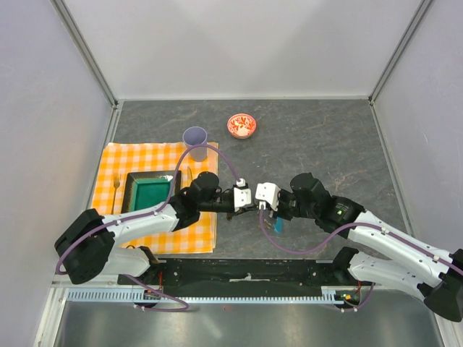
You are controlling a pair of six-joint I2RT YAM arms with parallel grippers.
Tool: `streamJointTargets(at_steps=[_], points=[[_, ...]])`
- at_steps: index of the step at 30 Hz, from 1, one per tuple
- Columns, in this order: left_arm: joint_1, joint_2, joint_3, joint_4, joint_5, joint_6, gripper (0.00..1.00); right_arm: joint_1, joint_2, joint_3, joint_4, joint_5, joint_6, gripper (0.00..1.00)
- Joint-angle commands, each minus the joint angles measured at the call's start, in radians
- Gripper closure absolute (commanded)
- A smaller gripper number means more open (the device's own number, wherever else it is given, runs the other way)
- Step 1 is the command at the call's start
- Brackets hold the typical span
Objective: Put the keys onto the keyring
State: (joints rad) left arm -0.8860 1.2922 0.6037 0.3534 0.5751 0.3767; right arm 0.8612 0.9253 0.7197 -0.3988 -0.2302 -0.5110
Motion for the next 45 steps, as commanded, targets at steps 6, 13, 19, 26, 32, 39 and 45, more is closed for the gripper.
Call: streamJointTargets(at_steps=[6, 13, 19, 26, 32, 39, 45], points=[[-0.005, -0.018, 0.018, 0.047, -0.001, 0.036, 0.98, 0.006, -0.029, -0.011, 0.006, 0.025, -0.004, 1.0], [-0.008, -0.016, 0.018, 0.045, -0.001, 0.036, 0.98, 0.006, -0.028, -0.006, 0.005, 0.002, -0.003, 1.0], [-0.007, -0.011, 0.021, 0.044, -0.004, 0.034, 0.98, 0.006, -0.028, -0.003, 0.005, -0.023, -0.001, 1.0], [-0.008, -0.007, 0.022, 0.041, -0.011, 0.036, 0.98, 0.006, -0.036, -0.003, 0.005, -0.028, 0.0, 1.0], [-0.01, -0.008, 0.024, 0.039, -0.006, 0.036, 0.98, 0.006, -0.029, 0.0, 0.005, -0.032, 0.002, 1.0], [-0.008, -0.008, 0.024, 0.041, -0.012, 0.036, 0.98, 0.006, -0.026, 0.0, 0.005, -0.04, 0.003, 1.0], [-0.01, 0.001, 0.025, 0.039, -0.014, 0.037, 0.98, 0.006, -0.023, 0.001, 0.005, -0.043, 0.005, 1.0]])
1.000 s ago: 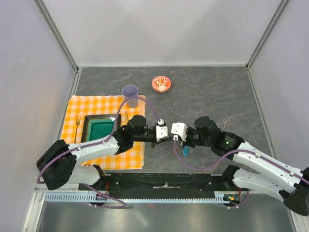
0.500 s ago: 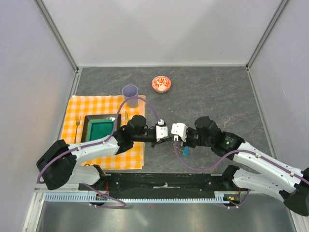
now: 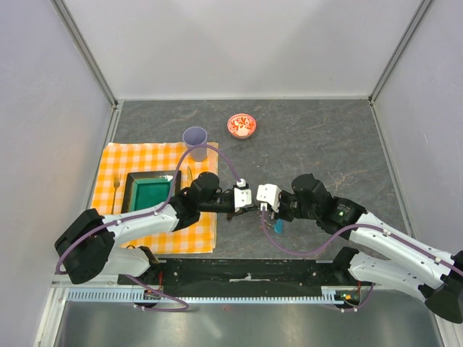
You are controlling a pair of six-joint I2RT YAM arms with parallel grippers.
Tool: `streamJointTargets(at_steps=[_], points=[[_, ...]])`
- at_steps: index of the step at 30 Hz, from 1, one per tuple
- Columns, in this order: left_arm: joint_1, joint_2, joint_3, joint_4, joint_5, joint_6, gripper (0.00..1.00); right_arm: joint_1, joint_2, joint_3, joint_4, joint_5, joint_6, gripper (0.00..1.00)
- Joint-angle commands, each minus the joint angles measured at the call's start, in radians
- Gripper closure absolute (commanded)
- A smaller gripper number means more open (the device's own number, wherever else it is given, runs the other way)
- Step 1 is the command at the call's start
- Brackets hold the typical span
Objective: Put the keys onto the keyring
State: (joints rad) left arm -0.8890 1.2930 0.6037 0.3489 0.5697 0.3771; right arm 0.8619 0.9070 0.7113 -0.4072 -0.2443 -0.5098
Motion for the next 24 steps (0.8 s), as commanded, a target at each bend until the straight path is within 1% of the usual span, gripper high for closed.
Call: streamJointTargets(at_steps=[1, 10, 24], points=[[-0.007, 0.0, 0.025, 0.044, -0.01, 0.037, 0.98, 0.005, -0.005, 0.01, 0.011, -0.029, 0.004, 1.0], [-0.007, -0.003, 0.024, 0.041, -0.036, 0.04, 0.98, 0.005, -0.014, 0.004, 0.011, -0.016, 0.008, 1.0], [-0.011, -0.015, 0.021, 0.041, 0.005, 0.045, 0.98, 0.005, -0.005, 0.007, 0.019, -0.013, 0.011, 1.0]])
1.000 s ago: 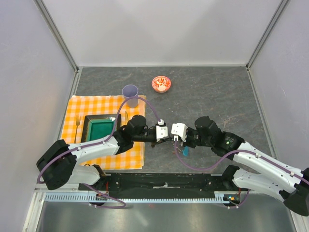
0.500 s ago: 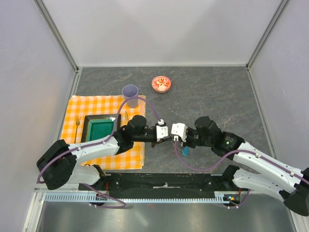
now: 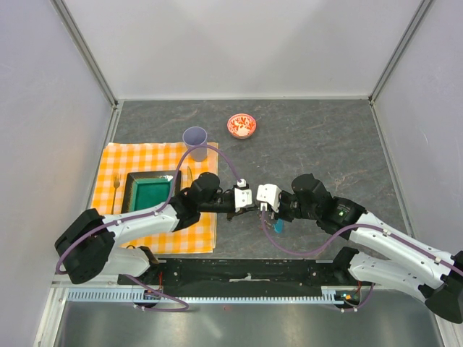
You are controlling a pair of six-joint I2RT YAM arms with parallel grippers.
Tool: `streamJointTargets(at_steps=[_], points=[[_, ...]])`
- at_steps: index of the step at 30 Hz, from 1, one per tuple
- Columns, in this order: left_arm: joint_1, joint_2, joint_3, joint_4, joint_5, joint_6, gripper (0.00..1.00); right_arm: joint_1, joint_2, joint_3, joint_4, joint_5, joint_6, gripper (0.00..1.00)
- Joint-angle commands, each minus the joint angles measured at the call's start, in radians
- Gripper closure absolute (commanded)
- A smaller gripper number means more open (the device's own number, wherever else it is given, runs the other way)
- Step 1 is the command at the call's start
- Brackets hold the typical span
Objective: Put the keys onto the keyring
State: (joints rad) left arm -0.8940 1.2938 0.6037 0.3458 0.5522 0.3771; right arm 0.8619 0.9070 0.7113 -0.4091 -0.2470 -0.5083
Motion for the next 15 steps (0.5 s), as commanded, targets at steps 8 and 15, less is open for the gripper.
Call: streamJointTargets(at_steps=[8, 15], points=[[-0.008, -0.018, 0.019, 0.044, 0.022, 0.048, 0.98, 0.005, -0.003, 0.004, 0.023, -0.015, 0.013, 1.0], [-0.011, -0.019, 0.018, 0.044, 0.031, 0.049, 0.98, 0.005, 0.003, 0.007, 0.023, -0.026, 0.014, 1.0]])
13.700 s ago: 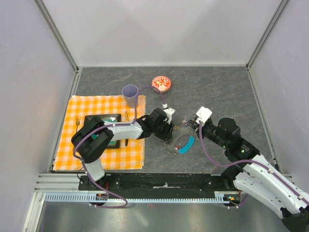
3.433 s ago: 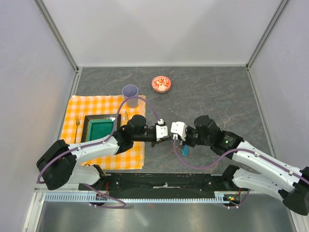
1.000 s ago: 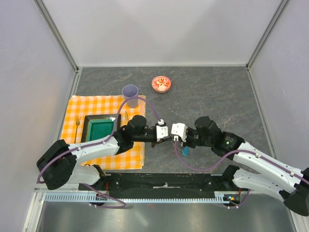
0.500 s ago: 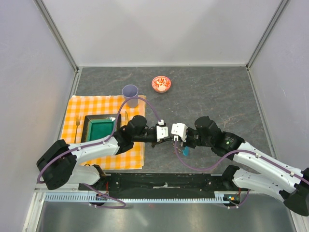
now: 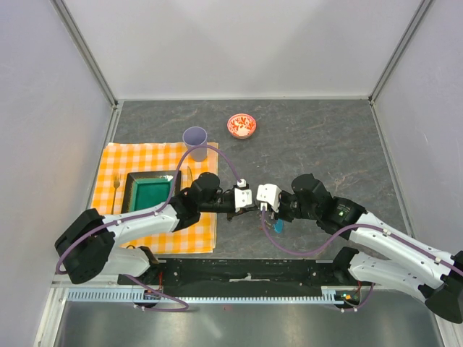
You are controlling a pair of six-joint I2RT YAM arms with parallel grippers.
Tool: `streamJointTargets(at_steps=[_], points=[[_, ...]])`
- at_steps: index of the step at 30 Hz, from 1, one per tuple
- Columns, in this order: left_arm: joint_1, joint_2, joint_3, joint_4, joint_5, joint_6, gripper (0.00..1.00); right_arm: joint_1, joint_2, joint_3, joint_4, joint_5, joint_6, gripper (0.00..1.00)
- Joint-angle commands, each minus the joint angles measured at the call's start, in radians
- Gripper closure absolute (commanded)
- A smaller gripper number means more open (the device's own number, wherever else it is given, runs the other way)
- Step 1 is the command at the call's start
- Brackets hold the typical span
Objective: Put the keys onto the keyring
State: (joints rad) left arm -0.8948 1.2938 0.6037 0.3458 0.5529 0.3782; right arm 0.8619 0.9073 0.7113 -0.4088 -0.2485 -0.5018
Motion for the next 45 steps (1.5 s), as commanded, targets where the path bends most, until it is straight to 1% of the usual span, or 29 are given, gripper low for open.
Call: streamJointTargets(at_steps=[1, 9, 19, 45], points=[[-0.01, -0.019, 0.018, 0.042, 0.035, 0.056, 0.98, 0.005, 0.004, 0.007, 0.022, -0.028, 0.008, 1.0], [-0.021, -0.021, 0.021, 0.025, 0.038, 0.076, 0.98, 0.005, 0.002, 0.008, 0.022, -0.026, 0.008, 1.0], [-0.021, -0.016, 0.011, 0.024, -0.045, 0.099, 0.98, 0.005, -0.015, 0.02, -0.007, -0.032, 0.014, 1.0], [-0.039, -0.01, 0.019, 0.01, -0.05, 0.117, 0.98, 0.005, -0.022, 0.014, 0.015, 0.021, 0.012, 1.0]])
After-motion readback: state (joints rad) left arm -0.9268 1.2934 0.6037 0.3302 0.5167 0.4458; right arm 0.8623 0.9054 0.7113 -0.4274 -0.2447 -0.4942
